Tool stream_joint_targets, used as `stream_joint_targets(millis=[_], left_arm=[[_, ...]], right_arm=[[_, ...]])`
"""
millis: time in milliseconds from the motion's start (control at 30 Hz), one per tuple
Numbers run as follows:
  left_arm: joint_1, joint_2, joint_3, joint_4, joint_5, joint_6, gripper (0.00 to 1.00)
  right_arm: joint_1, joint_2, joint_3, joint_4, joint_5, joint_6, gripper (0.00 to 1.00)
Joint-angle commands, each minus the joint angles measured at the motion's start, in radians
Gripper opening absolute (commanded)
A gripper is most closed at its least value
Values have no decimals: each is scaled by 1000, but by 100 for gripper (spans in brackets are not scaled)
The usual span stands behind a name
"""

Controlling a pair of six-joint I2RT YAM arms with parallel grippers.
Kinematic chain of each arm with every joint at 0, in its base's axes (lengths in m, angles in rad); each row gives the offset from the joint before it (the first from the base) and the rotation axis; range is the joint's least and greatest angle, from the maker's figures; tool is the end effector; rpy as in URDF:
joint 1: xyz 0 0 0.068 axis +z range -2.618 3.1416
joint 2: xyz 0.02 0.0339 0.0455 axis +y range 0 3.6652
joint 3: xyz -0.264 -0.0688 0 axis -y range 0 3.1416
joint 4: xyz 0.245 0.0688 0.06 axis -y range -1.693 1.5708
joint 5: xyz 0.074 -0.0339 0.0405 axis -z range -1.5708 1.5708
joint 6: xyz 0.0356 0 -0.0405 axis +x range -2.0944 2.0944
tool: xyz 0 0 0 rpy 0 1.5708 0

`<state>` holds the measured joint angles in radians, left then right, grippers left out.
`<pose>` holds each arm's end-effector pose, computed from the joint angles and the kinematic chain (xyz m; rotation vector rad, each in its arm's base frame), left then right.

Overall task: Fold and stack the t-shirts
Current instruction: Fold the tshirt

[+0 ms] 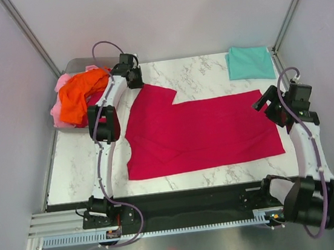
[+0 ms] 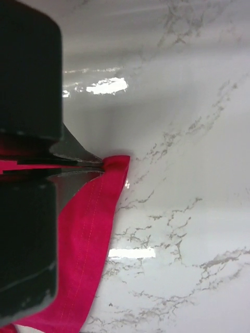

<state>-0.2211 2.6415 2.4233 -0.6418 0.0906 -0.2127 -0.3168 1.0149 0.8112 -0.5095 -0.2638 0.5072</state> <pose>0.5606 -0.1293 0.1627 0.0515 2.4490 -0.3040 0.2069 -0.0581 0.2760 0.7869 2.1464 0.4005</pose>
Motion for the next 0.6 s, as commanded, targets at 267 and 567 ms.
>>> stream_joint_targets(millis=[267,567], left_arm=[[75,32,-56,134,296,-125,2],[78,34,-56,139,308,-129,2]], right_arm=[[12,621,411,140,258,8,82],[50,1036,729,134,324,-38,69]])
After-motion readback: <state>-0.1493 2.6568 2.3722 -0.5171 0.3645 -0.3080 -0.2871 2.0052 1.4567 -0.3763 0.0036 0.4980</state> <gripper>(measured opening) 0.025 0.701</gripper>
